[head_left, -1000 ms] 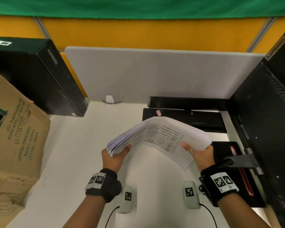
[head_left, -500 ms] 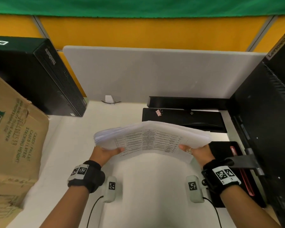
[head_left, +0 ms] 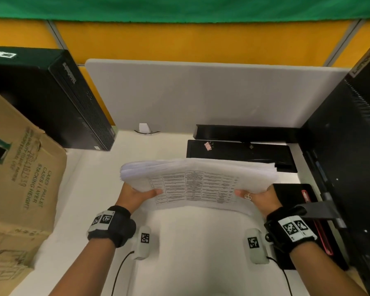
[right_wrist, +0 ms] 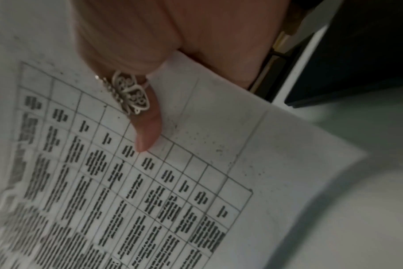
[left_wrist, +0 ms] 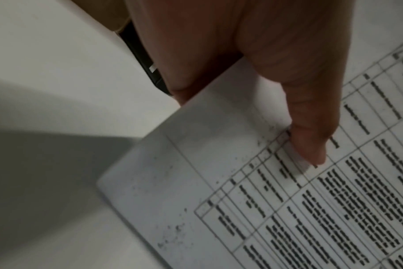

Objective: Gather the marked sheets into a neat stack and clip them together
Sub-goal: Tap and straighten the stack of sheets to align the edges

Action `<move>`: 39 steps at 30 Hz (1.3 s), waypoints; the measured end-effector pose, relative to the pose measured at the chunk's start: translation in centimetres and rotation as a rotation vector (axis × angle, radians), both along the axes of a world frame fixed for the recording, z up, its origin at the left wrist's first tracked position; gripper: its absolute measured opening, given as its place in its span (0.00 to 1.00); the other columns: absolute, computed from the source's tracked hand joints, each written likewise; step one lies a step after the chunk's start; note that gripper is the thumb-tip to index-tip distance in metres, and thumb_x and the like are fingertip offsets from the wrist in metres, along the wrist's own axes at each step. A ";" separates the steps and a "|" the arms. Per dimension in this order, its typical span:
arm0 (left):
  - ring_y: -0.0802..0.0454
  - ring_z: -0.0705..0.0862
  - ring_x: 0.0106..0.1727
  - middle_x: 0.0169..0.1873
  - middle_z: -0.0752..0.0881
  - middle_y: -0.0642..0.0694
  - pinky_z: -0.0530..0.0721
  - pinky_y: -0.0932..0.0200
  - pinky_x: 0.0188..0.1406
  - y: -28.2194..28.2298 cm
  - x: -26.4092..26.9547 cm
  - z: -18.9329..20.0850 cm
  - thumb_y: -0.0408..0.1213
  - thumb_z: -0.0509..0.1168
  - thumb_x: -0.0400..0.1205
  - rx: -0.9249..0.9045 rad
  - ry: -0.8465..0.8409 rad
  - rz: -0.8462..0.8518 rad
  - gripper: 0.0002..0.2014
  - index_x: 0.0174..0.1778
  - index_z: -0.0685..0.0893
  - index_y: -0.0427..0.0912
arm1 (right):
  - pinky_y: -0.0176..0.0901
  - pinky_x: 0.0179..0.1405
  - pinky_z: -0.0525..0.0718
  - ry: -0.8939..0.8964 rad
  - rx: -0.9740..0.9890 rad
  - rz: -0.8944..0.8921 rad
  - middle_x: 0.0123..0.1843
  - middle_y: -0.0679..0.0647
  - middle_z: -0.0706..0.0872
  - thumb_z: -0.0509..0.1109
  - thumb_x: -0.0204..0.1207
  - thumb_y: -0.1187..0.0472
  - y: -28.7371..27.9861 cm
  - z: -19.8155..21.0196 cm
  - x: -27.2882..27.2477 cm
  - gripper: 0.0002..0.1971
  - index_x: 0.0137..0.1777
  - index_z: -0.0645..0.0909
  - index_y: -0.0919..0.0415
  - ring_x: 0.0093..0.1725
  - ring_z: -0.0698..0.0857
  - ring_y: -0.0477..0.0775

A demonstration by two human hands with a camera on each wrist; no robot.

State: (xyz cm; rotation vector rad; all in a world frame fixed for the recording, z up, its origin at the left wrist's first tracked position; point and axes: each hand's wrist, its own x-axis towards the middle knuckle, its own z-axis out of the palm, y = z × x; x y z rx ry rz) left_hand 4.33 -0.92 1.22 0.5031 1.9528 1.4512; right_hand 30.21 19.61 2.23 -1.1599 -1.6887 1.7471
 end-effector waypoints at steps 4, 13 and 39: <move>0.46 0.74 0.70 0.67 0.74 0.45 0.74 0.54 0.65 0.1 -0.5 3.2 0.30 0.81 0.60 0.065 0.182 0.167 0.46 0.71 0.66 0.49 | 0.42 0.46 0.88 -0.015 0.232 0.048 0.39 0.47 0.91 0.76 0.62 0.77 0.6 3.0 -0.3 0.20 0.38 0.85 0.47 0.46 0.89 0.45; 0.56 0.70 0.73 0.70 0.71 0.59 0.70 0.46 0.74 3.9 6.1 16.3 0.58 0.76 0.60 0.249 0.938 -0.495 0.44 0.72 0.65 0.61 | 0.44 0.32 0.87 -0.228 1.142 0.185 0.34 0.47 0.92 0.73 0.60 0.72 -1.6 15.3 -2.8 0.12 0.36 0.90 0.53 0.32 0.89 0.49; 0.55 0.89 0.51 0.47 0.91 0.54 0.90 0.57 0.46 4.2 6.5 13.5 0.40 0.81 0.59 0.409 0.143 -0.307 0.24 0.51 0.84 0.54 | 0.68 0.56 0.83 0.364 0.122 0.115 0.56 0.65 0.88 0.86 0.43 0.48 -1.8 11.0 -1.0 0.35 0.54 0.84 0.56 0.57 0.87 0.64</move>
